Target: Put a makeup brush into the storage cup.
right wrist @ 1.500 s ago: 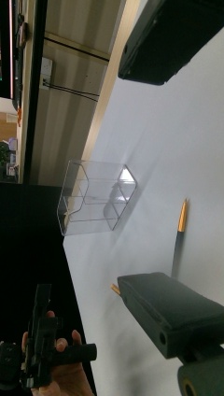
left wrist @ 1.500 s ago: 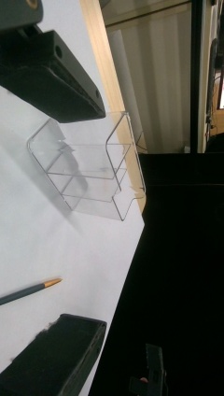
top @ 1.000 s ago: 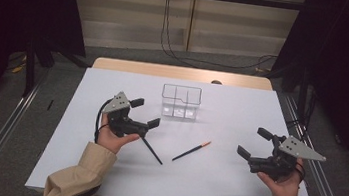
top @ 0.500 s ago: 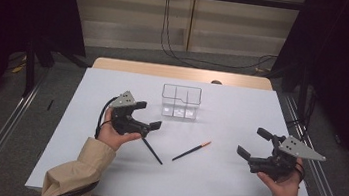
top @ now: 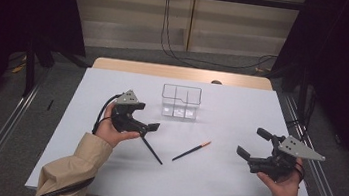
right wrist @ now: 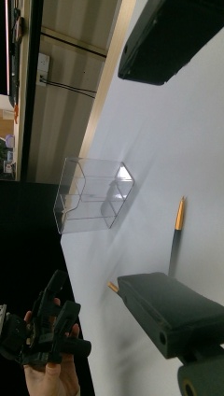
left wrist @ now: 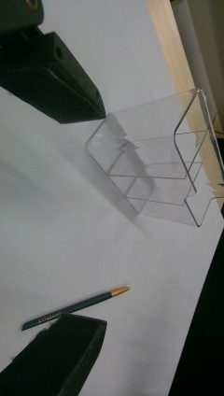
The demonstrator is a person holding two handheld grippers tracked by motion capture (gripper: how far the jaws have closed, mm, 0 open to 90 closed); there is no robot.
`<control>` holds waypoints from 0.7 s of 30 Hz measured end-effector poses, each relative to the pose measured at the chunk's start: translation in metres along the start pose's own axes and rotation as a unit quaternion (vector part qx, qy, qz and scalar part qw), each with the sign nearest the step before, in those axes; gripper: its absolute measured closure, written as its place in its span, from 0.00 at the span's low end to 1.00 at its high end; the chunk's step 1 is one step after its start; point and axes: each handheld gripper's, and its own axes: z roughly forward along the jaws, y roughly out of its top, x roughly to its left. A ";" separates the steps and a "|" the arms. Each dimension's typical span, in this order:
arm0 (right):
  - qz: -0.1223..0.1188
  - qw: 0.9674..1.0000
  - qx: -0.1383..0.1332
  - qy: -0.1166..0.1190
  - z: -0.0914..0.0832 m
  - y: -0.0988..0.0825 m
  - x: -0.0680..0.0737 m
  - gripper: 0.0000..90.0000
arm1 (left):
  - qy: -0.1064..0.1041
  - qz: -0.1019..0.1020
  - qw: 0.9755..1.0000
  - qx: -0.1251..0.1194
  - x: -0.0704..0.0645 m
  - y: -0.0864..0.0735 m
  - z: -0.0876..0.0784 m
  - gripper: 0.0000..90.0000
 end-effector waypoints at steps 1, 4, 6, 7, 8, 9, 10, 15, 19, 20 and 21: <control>0.000 1.000 0.000 0.000 0.000 0.000 0.000 0.02 | 0.000 0.002 1.000 0.007 0.000 0.000 0.000 0.02; 0.000 1.000 0.000 0.000 0.000 0.000 0.000 0.02 | 0.000 0.004 1.000 0.020 0.001 0.001 0.001 0.02; -0.001 1.000 0.002 0.001 0.000 0.000 0.000 0.02 | -0.002 0.007 0.999 0.036 0.003 0.001 0.002 0.02; 0.000 1.000 0.002 0.001 0.000 0.000 0.000 0.02 | -0.002 0.007 0.999 0.040 0.003 0.001 0.002 0.02; 0.000 1.000 0.002 0.001 0.000 0.000 0.000 0.02 | -0.001 0.008 0.999 0.043 0.003 0.001 0.002 0.02; 0.000 1.000 0.003 0.001 0.000 0.000 0.000 0.02 | -0.002 0.009 0.999 0.050 0.004 0.002 0.002 0.02; 0.000 1.000 0.003 0.001 0.000 0.000 0.000 0.02 | -0.002 0.010 0.998 0.054 0.004 0.002 0.002 0.02; 0.000 1.000 0.003 0.002 0.000 0.000 0.000 0.02 | -0.009 0.016 0.996 0.083 0.004 0.003 0.004 0.02; 0.000 1.000 0.003 0.002 0.000 0.000 0.000 0.02 | -0.013 0.020 0.995 0.098 0.004 0.003 0.005 0.02; 0.000 1.000 0.003 0.002 0.000 0.000 0.000 0.02 | -0.014 0.020 0.995 0.101 0.004 0.004 0.005 0.02; 0.000 1.000 0.003 0.002 0.000 0.000 0.000 0.02 | -0.015 0.019 0.994 0.103 0.003 0.004 0.006 0.02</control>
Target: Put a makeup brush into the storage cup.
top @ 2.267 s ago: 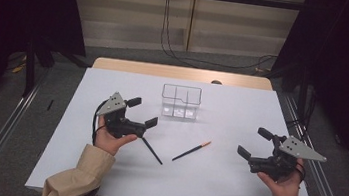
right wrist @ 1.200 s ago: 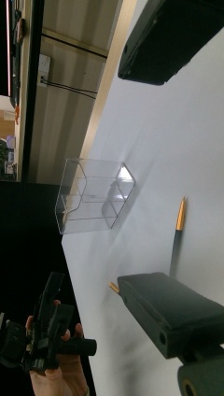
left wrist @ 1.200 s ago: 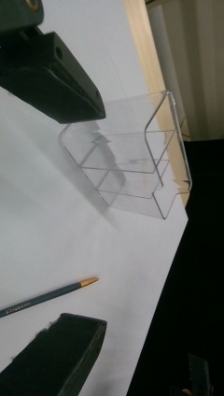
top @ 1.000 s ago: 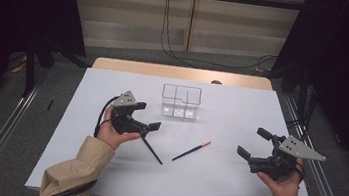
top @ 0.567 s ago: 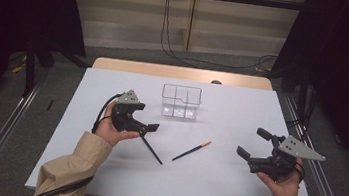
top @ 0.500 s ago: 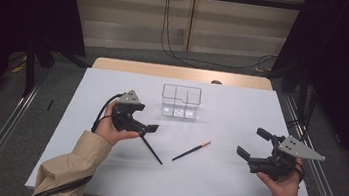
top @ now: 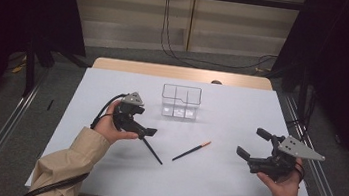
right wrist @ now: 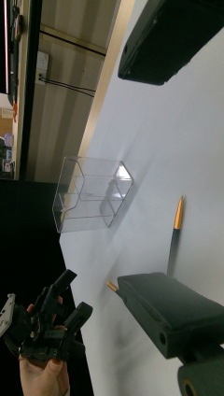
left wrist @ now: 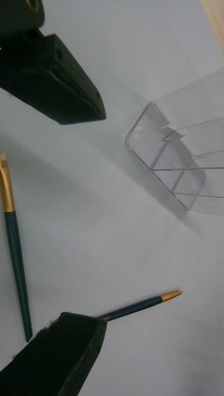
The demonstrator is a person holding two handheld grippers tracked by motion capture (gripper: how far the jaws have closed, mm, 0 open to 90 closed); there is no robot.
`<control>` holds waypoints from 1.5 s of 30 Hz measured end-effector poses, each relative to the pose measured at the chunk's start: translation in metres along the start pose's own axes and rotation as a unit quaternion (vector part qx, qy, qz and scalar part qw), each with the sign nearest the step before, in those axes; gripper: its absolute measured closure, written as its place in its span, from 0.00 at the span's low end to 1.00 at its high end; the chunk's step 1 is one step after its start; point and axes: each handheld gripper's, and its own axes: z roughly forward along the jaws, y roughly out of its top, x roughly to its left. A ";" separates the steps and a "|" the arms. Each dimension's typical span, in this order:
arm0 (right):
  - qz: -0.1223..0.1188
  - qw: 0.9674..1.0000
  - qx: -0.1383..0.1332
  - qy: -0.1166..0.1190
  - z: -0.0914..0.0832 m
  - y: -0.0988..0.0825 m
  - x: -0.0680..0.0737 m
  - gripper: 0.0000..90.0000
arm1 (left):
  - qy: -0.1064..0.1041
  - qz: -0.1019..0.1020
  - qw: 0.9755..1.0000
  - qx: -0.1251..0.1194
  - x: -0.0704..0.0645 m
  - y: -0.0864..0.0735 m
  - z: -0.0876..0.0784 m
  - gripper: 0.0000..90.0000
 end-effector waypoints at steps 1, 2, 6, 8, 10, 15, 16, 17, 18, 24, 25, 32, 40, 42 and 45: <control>0.000 1.000 0.000 0.000 0.000 0.000 0.000 0.02 | 0.001 0.007 1.000 0.008 0.000 0.001 0.000 0.02; 0.000 1.000 0.000 0.000 0.000 0.000 0.000 0.02 | 0.001 0.009 1.000 0.011 0.000 0.001 0.000 0.03; 0.000 1.000 0.000 -0.001 0.000 0.000 0.000 0.02 | -0.001 0.016 0.999 0.035 0.000 0.004 0.001 0.03; 0.000 1.000 0.000 0.000 0.000 0.000 0.000 0.02 | -0.001 0.018 0.999 0.047 0.001 0.005 0.001 0.03; 0.000 1.000 0.000 0.001 0.000 0.000 0.000 0.02 | -0.003 0.022 0.998 0.055 0.002 0.005 0.001 0.03; 0.000 1.000 0.001 0.000 0.000 0.000 0.000 0.02 | -0.007 0.026 0.997 0.077 0.003 0.006 0.002 0.04; 0.001 1.000 0.002 0.001 0.000 0.000 0.000 0.02 | -0.009 0.038 0.995 0.087 0.004 0.007 0.002 0.04; 0.000 1.000 0.002 0.001 0.000 0.000 0.000 0.02 | -0.009 0.039 0.995 0.092 0.003 0.008 0.003 0.04; 0.000 1.000 0.002 0.001 0.000 0.000 0.000 0.02 | -0.009 0.039 0.995 0.092 0.003 0.008 0.003 0.04; 0.000 1.000 0.000 -0.001 0.000 0.000 0.000 0.02 | -0.015 0.052 0.990 0.127 0.001 0.010 0.006 0.04; 0.000 1.000 0.000 -0.001 0.000 0.000 0.000 0.02 | -0.015 0.052 0.990 0.127 0.001 0.010 0.006 0.04; 0.000 1.000 0.001 0.000 0.000 -0.001 0.000 0.02 | -0.017 0.069 0.985 0.158 0.004 0.010 0.007 0.05; -0.001 1.000 0.002 0.000 0.000 -0.001 0.000 0.02 | -0.018 0.076 0.980 0.181 0.004 0.011 0.009 0.05; -0.001 1.000 0.002 0.000 0.000 -0.001 0.000 0.02 | -0.018 0.085 0.978 0.192 0.005 0.012 0.009 0.05; -0.001 1.000 0.002 0.000 0.000 -0.001 0.000 0.02 | -0.014 0.097 0.974 0.205 0.005 0.012 0.011 0.05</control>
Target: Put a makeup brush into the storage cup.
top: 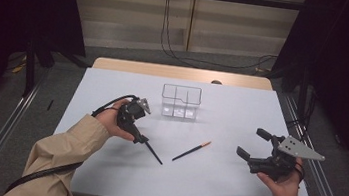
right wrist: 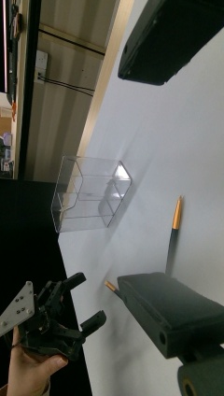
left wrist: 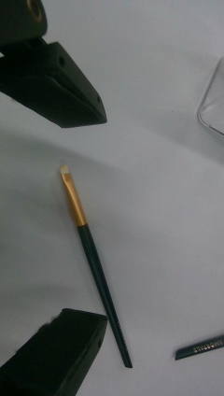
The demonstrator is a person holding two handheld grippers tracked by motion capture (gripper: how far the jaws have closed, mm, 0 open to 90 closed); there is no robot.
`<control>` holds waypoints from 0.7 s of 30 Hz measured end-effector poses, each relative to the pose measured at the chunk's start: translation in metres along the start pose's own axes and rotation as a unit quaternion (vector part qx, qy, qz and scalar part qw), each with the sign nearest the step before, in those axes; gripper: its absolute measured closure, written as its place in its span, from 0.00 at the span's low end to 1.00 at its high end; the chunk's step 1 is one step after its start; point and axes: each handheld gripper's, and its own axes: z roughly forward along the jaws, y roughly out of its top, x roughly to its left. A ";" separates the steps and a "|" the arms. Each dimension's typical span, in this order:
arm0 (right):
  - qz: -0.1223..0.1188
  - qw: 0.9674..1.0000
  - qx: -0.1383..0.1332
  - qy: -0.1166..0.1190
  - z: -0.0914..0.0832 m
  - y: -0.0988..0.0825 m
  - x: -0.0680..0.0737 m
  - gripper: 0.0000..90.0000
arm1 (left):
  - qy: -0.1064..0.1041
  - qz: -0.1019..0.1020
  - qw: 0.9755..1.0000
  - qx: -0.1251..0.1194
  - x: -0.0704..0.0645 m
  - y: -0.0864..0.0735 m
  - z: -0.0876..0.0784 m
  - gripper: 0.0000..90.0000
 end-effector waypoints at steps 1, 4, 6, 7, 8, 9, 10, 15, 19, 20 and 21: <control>0.000 1.000 0.000 0.000 0.000 0.000 0.000 0.02 | -0.001 0.001 1.000 0.002 0.000 0.000 0.000 0.05; 0.001 1.000 0.000 0.001 0.000 0.000 0.000 0.02 | -0.005 0.007 1.000 0.013 0.000 0.001 0.001 0.05; 0.001 1.000 0.000 0.001 0.000 0.000 0.000 0.02 | -0.007 0.011 1.000 0.020 0.000 0.001 0.001 0.05; 0.001 1.000 0.000 0.001 0.000 0.000 0.000 0.02 | -0.007 0.012 1.000 0.023 0.000 0.001 0.001 0.05; 0.001 1.000 0.000 -0.001 0.000 0.000 0.000 0.02 | -0.007 0.013 1.000 0.024 0.000 0.001 0.001 0.05; 0.001 1.000 0.001 0.001 0.000 0.000 0.000 0.02 | -0.009 0.014 1.000 0.027 0.000 0.002 0.001 0.05; 0.000 1.000 0.000 0.001 0.000 0.000 0.000 0.02 | -0.006 0.014 0.999 0.028 0.000 0.002 0.001 0.05; -0.001 1.000 0.002 0.001 0.000 0.000 0.000 0.02 | -0.008 0.024 0.999 0.044 0.002 0.004 0.002 0.05; -0.003 1.000 0.002 0.002 0.000 0.000 0.001 0.02 | -0.008 0.032 0.998 0.057 0.002 0.005 0.003 0.05; -0.003 1.000 0.002 0.002 0.000 0.000 0.001 0.02 | -0.008 0.033 0.998 0.059 0.002 0.005 0.004 0.05; -0.003 1.000 0.003 0.001 -0.001 0.000 0.000 0.02 | -0.013 0.039 0.997 0.066 0.003 0.005 0.004 0.05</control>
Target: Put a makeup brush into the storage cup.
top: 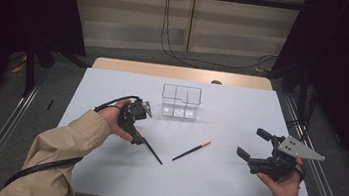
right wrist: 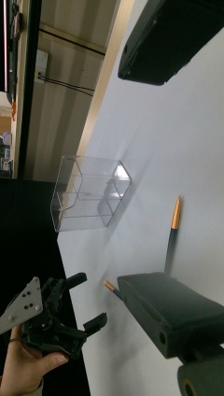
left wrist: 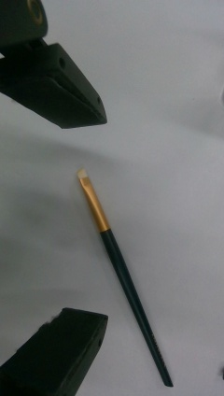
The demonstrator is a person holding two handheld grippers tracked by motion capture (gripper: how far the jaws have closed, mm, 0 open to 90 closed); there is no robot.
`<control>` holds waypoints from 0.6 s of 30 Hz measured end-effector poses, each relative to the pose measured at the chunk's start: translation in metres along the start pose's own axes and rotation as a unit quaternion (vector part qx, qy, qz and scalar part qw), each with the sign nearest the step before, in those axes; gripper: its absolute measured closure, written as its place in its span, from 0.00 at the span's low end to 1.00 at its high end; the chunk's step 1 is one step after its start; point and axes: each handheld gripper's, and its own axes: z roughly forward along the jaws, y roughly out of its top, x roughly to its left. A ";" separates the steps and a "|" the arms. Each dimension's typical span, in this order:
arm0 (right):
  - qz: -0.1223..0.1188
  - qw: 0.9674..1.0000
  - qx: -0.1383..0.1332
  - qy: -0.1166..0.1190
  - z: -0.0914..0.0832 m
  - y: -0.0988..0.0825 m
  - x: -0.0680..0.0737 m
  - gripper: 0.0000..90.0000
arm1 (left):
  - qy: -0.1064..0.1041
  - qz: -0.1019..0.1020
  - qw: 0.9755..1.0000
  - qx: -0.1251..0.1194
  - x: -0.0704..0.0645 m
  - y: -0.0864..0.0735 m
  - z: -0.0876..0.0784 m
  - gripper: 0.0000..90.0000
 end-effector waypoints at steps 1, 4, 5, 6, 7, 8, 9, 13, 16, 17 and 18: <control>0.000 1.000 0.000 0.000 0.000 0.000 0.000 0.02 | 0.000 0.000 1.000 0.000 0.000 0.000 0.000 0.05; 0.000 1.000 0.001 0.000 0.000 0.000 0.000 0.02 | 0.001 -0.004 1.000 -0.002 -0.001 0.000 0.002 0.05; 0.000 1.000 0.001 0.000 0.000 0.000 0.000 0.02 | -0.001 -0.006 1.000 -0.003 -0.001 0.000 0.003 0.05; 0.001 1.000 0.001 0.000 0.000 0.000 0.000 0.02 | -0.003 0.004 1.000 0.005 0.001 0.000 0.002 0.06; 0.001 1.000 0.001 0.000 0.000 0.000 0.000 0.02 | 0.001 0.008 1.000 0.005 0.001 0.000 0.002 0.06; 0.001 1.000 0.000 -0.001 0.000 0.000 0.000 0.02 | 0.001 0.008 1.000 0.005 0.001 0.000 0.002 0.07; 0.001 1.000 0.000 -0.001 0.000 0.000 0.000 0.02 | 0.001 0.013 1.000 0.008 0.001 0.000 0.002 0.07; 0.002 1.000 -0.001 -0.002 -0.001 0.000 0.000 0.02 | -0.010 0.022 1.000 0.014 0.000 -0.001 0.004 0.11; 0.002 1.000 -0.002 -0.001 -0.001 0.000 0.000 0.02 | -0.005 0.036 0.999 0.018 0.000 -0.001 0.005 0.13; 0.002 1.000 -0.001 -0.001 -0.001 0.000 0.000 0.02 | -0.006 0.039 0.999 0.018 0.000 0.000 0.005 0.15; 0.002 1.000 -0.002 -0.002 -0.001 0.000 -0.001 0.02 | -0.005 0.040 0.999 0.017 0.000 0.000 0.005 0.16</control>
